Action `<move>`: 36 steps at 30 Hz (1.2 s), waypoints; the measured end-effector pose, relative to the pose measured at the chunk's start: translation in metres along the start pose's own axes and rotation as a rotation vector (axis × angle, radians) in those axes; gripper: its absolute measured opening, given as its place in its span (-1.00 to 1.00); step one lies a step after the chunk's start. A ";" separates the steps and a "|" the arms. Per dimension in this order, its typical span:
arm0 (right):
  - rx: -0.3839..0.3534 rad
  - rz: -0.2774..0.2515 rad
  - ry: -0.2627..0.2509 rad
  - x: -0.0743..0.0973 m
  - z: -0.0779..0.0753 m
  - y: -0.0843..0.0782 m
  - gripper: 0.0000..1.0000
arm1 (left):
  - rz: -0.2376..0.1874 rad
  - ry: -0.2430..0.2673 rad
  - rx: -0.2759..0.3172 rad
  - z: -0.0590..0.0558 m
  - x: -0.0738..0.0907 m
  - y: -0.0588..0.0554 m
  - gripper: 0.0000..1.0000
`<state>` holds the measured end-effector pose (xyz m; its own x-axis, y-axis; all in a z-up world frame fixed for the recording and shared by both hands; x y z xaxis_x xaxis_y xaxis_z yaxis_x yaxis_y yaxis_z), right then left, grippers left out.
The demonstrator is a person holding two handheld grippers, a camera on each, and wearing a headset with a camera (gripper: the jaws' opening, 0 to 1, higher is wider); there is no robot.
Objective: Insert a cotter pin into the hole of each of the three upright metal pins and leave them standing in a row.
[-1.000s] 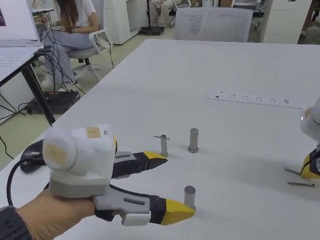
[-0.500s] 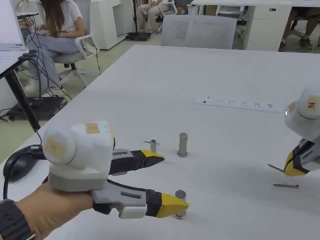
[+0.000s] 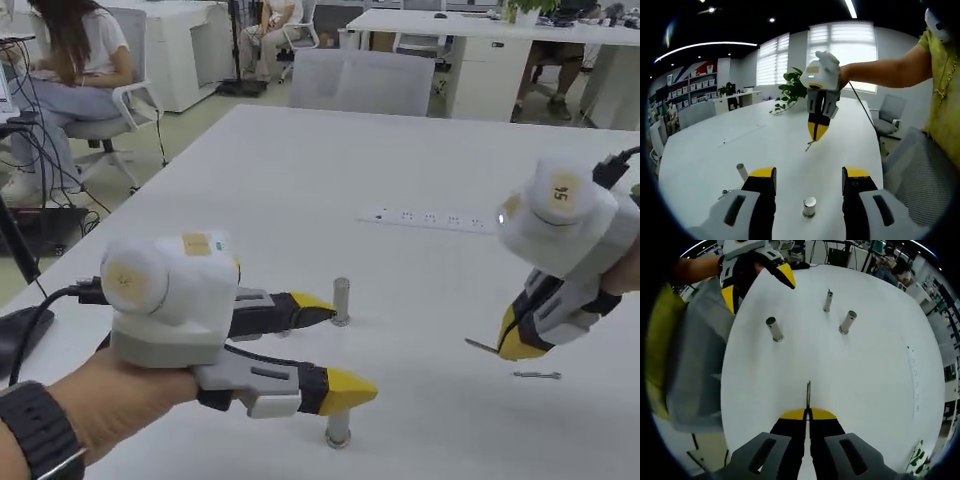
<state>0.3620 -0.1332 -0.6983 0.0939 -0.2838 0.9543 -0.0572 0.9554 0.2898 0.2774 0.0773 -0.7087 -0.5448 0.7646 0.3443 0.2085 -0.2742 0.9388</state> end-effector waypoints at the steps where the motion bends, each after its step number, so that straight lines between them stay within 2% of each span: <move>1: 0.009 -0.001 0.006 0.001 0.003 0.004 -0.97 | -0.004 -0.008 -0.010 -0.001 -0.002 0.001 0.01; 6: 0.056 -0.006 0.053 0.006 0.018 0.022 -0.96 | -0.003 -0.046 -0.047 -0.004 -0.013 0.004 -0.15; 10: 0.075 -0.040 0.080 0.010 0.025 0.035 -0.96 | 0.001 -0.074 -0.074 -0.010 -0.021 0.005 -0.27; 13: 0.089 -0.034 0.093 0.009 0.029 0.041 -0.96 | -0.011 -0.090 -0.088 -0.014 -0.026 0.008 -0.36; 17: 0.101 -0.020 0.114 0.008 0.032 0.044 -0.96 | -0.012 -0.120 -0.131 -0.023 -0.033 0.010 -0.46; 22: 0.107 -0.004 0.138 0.007 0.036 0.048 -0.96 | 0.009 -0.151 -0.197 -0.032 -0.038 0.008 -0.54; 26: 0.116 0.013 0.157 0.005 0.039 0.049 -0.96 | 0.011 -0.160 -0.206 -0.035 -0.042 0.008 -0.59; 36: 0.125 0.035 0.190 0.003 0.042 0.053 -0.96 | 0.011 -0.172 -0.255 -0.039 -0.047 0.009 -0.88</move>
<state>0.3176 -0.0873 -0.6766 0.2747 -0.2187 0.9363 -0.1850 0.9436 0.2747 0.2734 0.0164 -0.7158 -0.3936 0.8422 0.3685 -0.0088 -0.4043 0.9146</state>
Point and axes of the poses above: the centre of the closed fingertips' face, and the gripper's own axes: x roughly backward along the fingers, z roughly to its left, y roughly out of its top, the point moved 9 cm from there along x, roughly backward along the fingers, and after that the axes turned 5 degrees about y, right-handed, at the moved point
